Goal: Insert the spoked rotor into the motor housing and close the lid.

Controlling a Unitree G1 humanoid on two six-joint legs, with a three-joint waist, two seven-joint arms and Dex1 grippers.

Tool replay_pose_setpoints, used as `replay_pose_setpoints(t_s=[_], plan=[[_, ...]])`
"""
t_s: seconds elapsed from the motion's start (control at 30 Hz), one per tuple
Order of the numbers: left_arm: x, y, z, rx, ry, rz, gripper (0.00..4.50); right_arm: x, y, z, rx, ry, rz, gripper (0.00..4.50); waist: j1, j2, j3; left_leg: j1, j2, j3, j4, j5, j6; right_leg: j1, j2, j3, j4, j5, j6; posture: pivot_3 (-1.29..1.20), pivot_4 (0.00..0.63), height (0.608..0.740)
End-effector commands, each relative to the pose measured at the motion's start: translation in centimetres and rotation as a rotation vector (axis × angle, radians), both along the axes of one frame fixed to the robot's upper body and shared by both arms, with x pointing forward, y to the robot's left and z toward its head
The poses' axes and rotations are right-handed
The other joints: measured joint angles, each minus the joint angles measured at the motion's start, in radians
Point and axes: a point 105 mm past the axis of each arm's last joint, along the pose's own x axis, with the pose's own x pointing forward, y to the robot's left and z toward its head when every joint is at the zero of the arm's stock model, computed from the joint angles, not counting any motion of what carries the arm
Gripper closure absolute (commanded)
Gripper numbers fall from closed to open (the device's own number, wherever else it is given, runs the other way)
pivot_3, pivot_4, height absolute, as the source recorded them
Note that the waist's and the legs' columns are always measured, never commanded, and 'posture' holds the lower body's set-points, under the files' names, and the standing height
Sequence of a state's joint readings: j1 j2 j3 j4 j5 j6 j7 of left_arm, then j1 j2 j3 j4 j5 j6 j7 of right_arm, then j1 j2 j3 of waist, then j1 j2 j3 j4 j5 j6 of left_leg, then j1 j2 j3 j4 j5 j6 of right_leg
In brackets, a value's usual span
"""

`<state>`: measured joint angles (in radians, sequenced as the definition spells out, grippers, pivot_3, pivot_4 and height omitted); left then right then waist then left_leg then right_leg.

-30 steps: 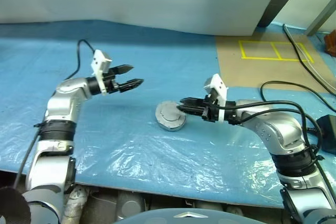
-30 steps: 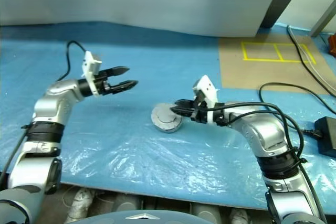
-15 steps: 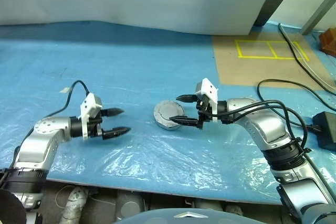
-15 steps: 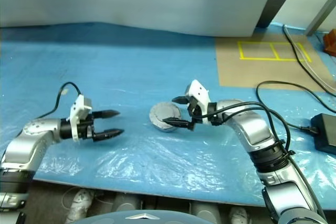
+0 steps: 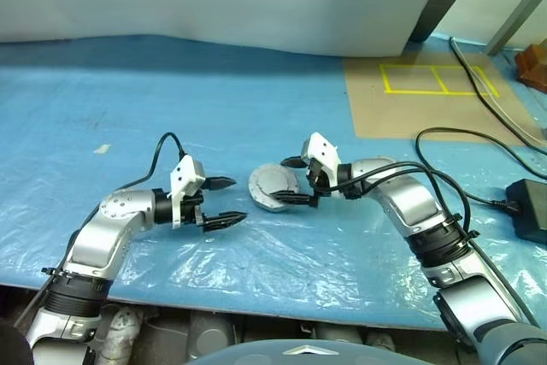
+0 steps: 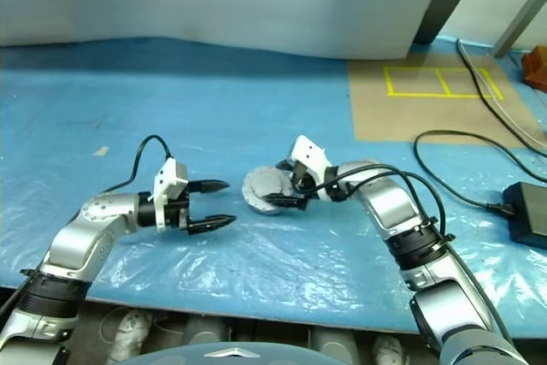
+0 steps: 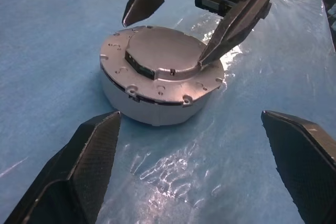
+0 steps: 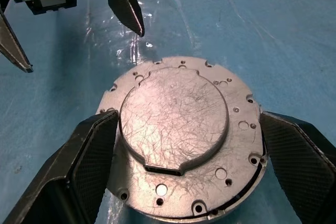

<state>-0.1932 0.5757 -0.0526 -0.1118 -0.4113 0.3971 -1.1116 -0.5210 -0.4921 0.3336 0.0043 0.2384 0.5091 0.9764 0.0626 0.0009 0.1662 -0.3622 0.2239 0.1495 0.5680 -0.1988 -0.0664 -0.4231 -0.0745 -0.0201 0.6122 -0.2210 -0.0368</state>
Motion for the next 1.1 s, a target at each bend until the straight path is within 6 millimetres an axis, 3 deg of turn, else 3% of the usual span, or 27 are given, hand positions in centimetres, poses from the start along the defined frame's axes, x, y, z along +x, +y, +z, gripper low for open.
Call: replay_pose_setpoints(t_s=[0.03, 0.37, 0.47, 0.57, 0.7, 1.1], plan=[[0.3, -0.2, 0.9, -0.014, -0.039, -0.011, 0.0, -0.4, 0.4, 0.5, 0.022, -0.024, 0.034, 0.03, 0.001, 0.0, 0.0, 0.0, 0.0, 0.0, 0.0, 0.0, 0.0, 0.0, 0.0, 0.0, 0.0, 0.0, 0.0, 0.0, 0.15, 0.74], [1.1, 0.0, 0.9, -0.001, -0.061, 0.001, 0.0, -0.1, 1.2, -0.2, -0.009, -0.041, 0.063, 0.03, 0.001, 0.0, 0.0, 0.002, 0.0, 0.0, 0.006, 0.0, 0.0, 0.0, 0.0, 0.002, 0.007, 0.0, 0.0, 0.0, 0.15, 0.74], [1.1, -0.1, 0.8, 0.003, -0.062, 0.001, 0.0, 0.0, 1.3, -0.9, -0.024, -0.031, 0.056, 0.62, 0.0, 0.0, 0.0, 0.003, 0.0, 0.0, 0.006, 0.0, 0.0, 0.0, 0.0, 0.002, 0.008, 0.0, 0.0, 0.0, 0.15, 0.74], [0.9, -0.2, 0.8, 0.002, -0.062, -0.001, 0.0, 0.0, 1.1, -1.0, -0.03, -0.022, 0.056, 1.52, 0.0, 0.0, 0.0, 0.003, 0.0, 0.0, 0.006, 0.0, 0.0, 0.0, 0.0, 0.003, 0.009, 0.0, 0.0, 0.0, 0.15, 0.74], [0.9, -0.2, 0.5, -0.004, -0.058, -0.001, 0.0, 0.2, 0.6, -0.9, -0.052, -0.031, 0.047, 1.52, 0.001, 0.0, 0.0, 0.003, 0.0, 0.0, 0.006, 0.0, 0.0, 0.0, 0.0, 0.003, 0.009, 0.0, 0.0, 0.0, 0.15, 0.74], [1.6, 2.9, -2.7, -0.001, -0.039, 0.015, 0.0, -0.5, 0.8, 3.7, 0.067, -0.047, 0.078, 1.52, 0.006, 0.0, 0.0, 0.002, 0.0, 0.0, 0.006, 0.0, 0.0, 0.0, 0.0, 0.003, 0.008, 0.0, 0.0, 0.0, 0.15, 0.74]])
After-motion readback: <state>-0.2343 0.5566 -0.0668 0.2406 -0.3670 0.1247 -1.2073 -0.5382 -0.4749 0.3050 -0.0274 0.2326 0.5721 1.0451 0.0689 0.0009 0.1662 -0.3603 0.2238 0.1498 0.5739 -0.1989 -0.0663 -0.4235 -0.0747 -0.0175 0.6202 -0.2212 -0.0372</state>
